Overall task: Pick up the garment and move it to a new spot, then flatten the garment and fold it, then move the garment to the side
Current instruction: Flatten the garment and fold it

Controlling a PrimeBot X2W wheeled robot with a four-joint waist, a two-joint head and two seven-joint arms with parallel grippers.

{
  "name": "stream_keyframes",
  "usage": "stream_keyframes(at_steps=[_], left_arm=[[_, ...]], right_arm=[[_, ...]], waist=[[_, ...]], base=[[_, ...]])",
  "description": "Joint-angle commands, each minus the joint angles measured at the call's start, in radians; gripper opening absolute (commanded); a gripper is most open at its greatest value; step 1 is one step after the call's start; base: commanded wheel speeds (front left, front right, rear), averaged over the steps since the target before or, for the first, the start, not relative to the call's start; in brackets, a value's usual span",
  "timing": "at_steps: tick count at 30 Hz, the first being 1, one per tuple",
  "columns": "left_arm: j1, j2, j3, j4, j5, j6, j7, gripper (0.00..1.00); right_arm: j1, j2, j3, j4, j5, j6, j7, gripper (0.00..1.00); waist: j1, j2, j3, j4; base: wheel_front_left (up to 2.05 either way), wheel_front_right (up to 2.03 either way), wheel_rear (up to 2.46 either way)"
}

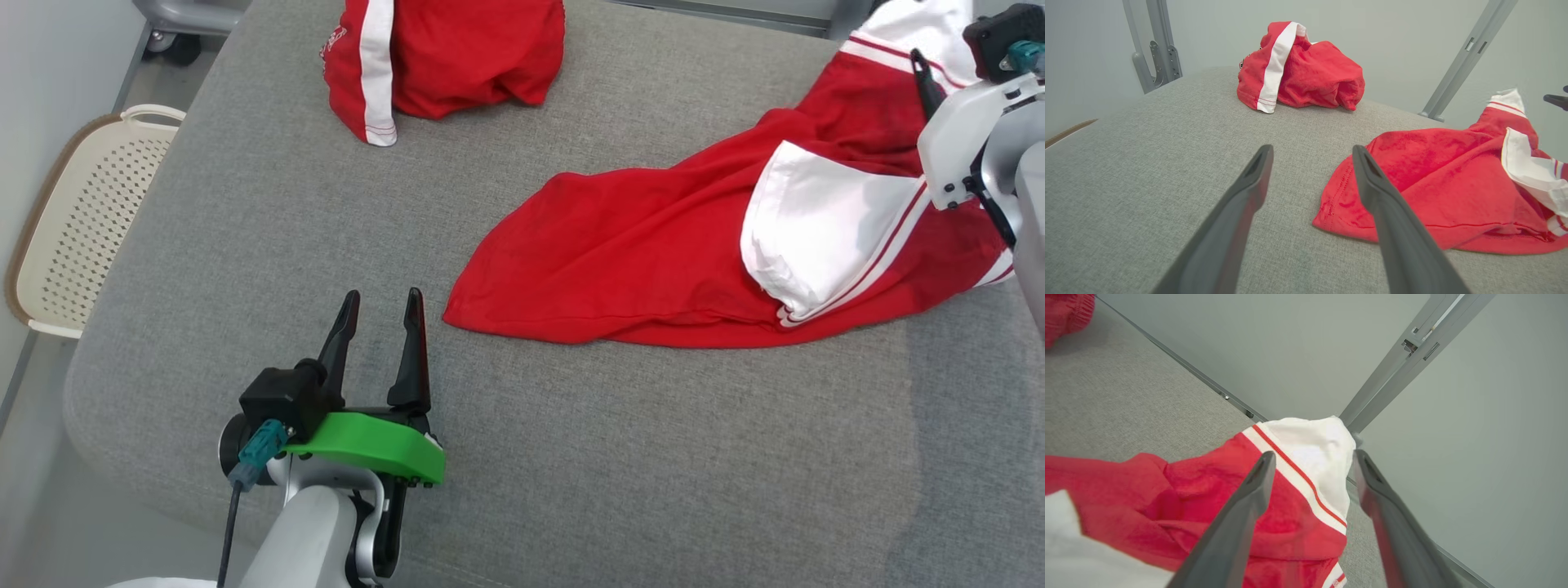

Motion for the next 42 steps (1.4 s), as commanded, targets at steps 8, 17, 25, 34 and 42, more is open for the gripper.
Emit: stream_keyframes(at_steps=[8,17,25,34,42], left_arm=[[0.010,0.001,0.016,-0.011,0.010,0.007,0.000,1.00],[0.015,0.001,0.010,-0.029,0.016,0.010,0.000,1.00],[0.024,0.000,0.016,-0.032,0.010,0.010,0.000,1.00],[0.009,0.001,0.004,-0.029,-0.004,0.014,0.000,1.00],[0.014,0.000,0.004,-0.031,-0.004,0.021,0.000,1.00]], right_arm=[[0.052,0.088,0.068,-0.028,0.063,-0.002,-0.039,1.00],[0.137,0.075,0.291,-0.160,0.269,-0.002,-0.006,1.00],[0.166,-0.001,0.439,-0.265,0.433,-0.001,0.070,1.00],[0.135,-0.024,0.537,-0.275,0.495,-0.002,0.095,0.98],[0.107,-0.024,0.621,-0.264,0.503,-0.001,0.069,0.28]], waist=[[0.0000,0.0107,-0.022,-0.044],[0.0000,0.0107,-0.034,-0.046],[0.0000,0.0107,-0.023,-0.035],[0.0000,0.0107,-0.009,-0.016],[0.0000,0.0107,-0.011,-0.022]], base=[[0.00,0.00,0.00],[0.00,0.00,0.00],[0.00,0.00,0.00],[0.00,0.00,0.00],[0.00,0.00,0.00]])
